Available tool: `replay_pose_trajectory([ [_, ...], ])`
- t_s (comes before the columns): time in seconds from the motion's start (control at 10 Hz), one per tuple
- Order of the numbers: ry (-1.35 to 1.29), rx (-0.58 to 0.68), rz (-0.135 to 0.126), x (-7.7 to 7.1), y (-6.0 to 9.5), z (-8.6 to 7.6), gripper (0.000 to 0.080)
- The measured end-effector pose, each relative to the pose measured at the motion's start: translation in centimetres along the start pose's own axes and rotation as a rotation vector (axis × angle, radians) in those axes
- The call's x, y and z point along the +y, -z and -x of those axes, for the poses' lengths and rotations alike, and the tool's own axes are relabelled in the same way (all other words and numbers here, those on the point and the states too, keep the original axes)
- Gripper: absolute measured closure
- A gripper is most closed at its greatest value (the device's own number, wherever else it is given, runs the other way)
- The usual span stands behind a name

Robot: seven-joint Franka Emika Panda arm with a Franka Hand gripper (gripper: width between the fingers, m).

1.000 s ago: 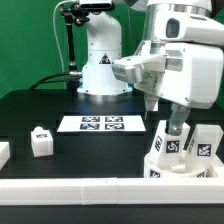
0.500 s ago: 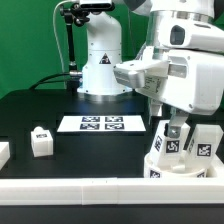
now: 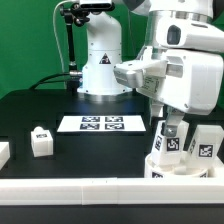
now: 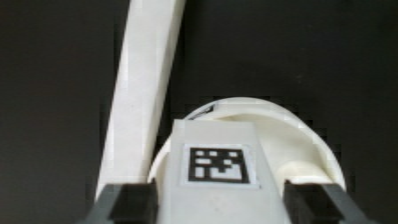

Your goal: Assemble stool

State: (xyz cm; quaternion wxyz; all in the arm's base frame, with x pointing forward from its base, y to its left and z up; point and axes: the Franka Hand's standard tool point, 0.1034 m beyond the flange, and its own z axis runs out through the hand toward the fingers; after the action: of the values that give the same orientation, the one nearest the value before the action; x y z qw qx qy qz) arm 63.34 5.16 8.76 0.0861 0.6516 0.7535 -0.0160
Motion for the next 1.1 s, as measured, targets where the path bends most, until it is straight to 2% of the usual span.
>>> replay_pose_trajectory([
  [0.4, -0.395, -0.035, -0.095, -0.67, -0.14, 0.26, 0.0462],
  [0.5, -0.476, -0.035, -0.103, -0.72, -0.14, 0.29, 0.0462],
  [1.1, -0.901, -0.051, -0.097, -0.76, -0.13, 0.24, 0.0461],
])
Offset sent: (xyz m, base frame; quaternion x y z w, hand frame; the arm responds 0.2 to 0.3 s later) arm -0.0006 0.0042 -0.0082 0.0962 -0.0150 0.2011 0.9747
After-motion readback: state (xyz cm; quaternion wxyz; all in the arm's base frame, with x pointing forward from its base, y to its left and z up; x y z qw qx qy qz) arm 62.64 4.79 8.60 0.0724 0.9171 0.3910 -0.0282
